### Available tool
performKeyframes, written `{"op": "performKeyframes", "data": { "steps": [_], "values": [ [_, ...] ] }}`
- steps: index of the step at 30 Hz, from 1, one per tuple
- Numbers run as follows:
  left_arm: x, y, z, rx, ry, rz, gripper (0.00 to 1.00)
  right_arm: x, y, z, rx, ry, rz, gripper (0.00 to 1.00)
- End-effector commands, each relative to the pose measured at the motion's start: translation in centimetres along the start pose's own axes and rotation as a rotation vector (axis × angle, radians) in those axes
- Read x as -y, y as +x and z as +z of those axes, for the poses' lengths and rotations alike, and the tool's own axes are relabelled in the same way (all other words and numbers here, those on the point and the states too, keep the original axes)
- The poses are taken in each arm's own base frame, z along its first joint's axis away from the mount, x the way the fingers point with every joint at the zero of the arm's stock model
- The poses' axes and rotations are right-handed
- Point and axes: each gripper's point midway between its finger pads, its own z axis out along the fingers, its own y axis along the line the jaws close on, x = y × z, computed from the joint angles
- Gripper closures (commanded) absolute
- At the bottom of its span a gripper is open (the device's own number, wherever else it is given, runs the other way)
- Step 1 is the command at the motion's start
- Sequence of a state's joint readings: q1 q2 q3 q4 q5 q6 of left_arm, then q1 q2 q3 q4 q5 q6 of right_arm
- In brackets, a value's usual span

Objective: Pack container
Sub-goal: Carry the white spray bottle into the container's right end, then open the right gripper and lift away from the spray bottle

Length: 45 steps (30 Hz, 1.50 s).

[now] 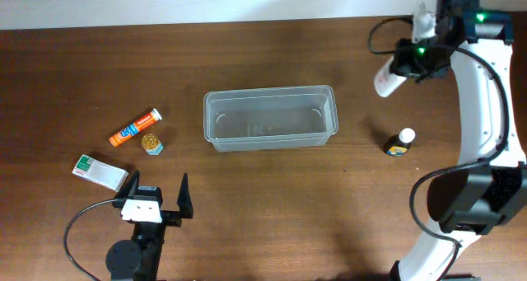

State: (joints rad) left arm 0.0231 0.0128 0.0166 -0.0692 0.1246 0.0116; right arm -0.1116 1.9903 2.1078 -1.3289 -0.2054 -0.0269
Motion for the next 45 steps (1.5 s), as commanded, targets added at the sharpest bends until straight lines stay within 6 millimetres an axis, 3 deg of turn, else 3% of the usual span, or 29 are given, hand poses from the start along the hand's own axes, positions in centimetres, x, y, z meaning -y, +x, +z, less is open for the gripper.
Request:
{"op": "performKeyframes", "data": {
  "steps": [1, 10, 18, 29, 45],
  "values": [
    [0.1, 0.2, 0.0, 0.001, 0.008, 0.018, 0.00, -5.4, -0.8, -3.8, 0.077, -0.066, -0.102, 0.85],
    [0.1, 0.2, 0.0, 0.001, 0.008, 0.018, 0.01, -14.0, 1.9, -3.0, 0.011, -0.142, -0.273, 0.85],
    [0.1, 0.2, 0.0, 0.001, 0.008, 0.018, 0.01, -16.9, 3.7, 0.2, -0.067, -0.101, -0.320, 0.84],
    [0.1, 0.2, 0.0, 0.001, 0.008, 0.018, 0.01, -15.1, 5.0, 6.5, -0.148, 0.006, -0.216, 0.85],
    [0.1, 0.2, 0.0, 0.001, 0.008, 0.018, 0.01, -12.2, 6.1, 12.1, -0.119, 0.130, -0.069, 0.84]
  ]
}}
